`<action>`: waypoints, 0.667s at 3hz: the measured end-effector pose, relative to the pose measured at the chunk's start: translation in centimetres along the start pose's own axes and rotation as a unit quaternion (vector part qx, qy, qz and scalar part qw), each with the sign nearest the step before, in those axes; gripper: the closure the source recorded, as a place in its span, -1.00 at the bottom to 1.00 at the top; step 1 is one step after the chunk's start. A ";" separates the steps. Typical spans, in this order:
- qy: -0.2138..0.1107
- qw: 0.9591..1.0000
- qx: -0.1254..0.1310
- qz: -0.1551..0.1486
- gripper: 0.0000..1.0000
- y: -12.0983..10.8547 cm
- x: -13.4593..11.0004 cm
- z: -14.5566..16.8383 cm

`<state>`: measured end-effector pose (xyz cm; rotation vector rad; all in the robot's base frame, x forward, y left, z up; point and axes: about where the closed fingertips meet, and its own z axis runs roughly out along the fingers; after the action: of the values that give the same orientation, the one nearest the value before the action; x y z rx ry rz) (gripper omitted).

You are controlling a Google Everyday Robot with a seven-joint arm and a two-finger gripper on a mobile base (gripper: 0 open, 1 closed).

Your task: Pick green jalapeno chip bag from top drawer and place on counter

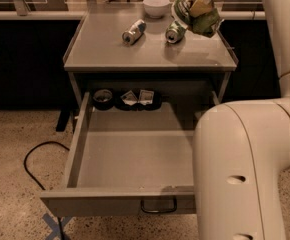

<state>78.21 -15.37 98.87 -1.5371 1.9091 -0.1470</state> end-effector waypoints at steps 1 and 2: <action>-0.030 0.999 0.022 0.032 1.00 -1.4 1.9 -0.2; -0.051 0.996 0.022 0.064 1.00 -1.6 3.6 0.1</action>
Offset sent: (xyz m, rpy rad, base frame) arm 0.0843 -0.0971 0.0435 0.2393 -0.0187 -0.1023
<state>79.30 -19.05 97.97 -1.3635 1.9031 -0.0530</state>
